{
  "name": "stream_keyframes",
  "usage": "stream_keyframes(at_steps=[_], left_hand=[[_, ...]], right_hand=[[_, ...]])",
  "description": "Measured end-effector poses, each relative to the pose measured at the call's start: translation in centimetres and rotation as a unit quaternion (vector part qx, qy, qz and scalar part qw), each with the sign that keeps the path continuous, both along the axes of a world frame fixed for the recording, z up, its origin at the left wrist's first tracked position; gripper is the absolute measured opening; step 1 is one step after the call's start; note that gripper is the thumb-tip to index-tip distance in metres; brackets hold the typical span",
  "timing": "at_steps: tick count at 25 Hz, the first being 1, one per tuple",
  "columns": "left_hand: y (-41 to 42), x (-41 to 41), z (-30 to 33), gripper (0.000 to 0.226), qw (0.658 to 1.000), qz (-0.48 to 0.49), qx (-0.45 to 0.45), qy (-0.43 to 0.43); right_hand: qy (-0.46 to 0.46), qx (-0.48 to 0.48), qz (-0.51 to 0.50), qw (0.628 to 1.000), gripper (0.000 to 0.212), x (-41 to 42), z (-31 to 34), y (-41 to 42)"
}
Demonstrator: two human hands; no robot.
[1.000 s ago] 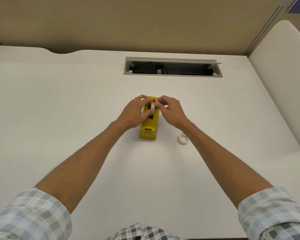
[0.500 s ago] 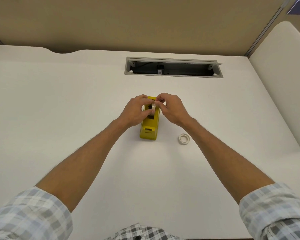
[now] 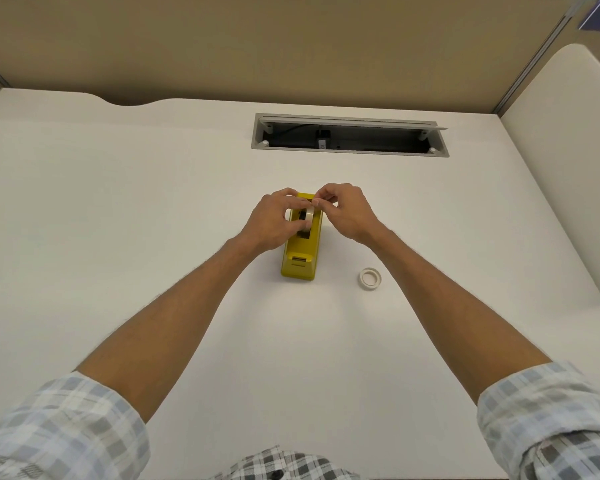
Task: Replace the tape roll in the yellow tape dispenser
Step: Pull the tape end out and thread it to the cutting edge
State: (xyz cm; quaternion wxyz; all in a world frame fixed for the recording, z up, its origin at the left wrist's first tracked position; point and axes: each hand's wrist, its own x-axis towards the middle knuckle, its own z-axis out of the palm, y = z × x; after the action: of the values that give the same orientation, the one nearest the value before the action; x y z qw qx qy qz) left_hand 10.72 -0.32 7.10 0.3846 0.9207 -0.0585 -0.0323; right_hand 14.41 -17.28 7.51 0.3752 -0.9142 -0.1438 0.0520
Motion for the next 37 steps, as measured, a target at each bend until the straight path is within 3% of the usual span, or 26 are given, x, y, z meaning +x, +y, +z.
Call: stream_keyframes(at_steps=[13,31,37], left_hand=[[-0.5,0.7,-0.8,0.05,0.998,0.032,-0.046,0.031],[0.4,-1.0,-2.2,0.049,0.995,-0.043,-0.081,-0.041],[0.7,-1.8,-1.8,0.046,0.991,-0.089,-0.102,-0.013]], right_hand=[[0.018,0.017,0.011,1.0,0.014,-0.1,2.2,-0.1],[-0.049,-0.046,0.078,0.995,0.01,-4.0,1.4,-0.1],[-0.049,-0.049,0.079,0.994,0.014,-4.2,1.7,-0.3]])
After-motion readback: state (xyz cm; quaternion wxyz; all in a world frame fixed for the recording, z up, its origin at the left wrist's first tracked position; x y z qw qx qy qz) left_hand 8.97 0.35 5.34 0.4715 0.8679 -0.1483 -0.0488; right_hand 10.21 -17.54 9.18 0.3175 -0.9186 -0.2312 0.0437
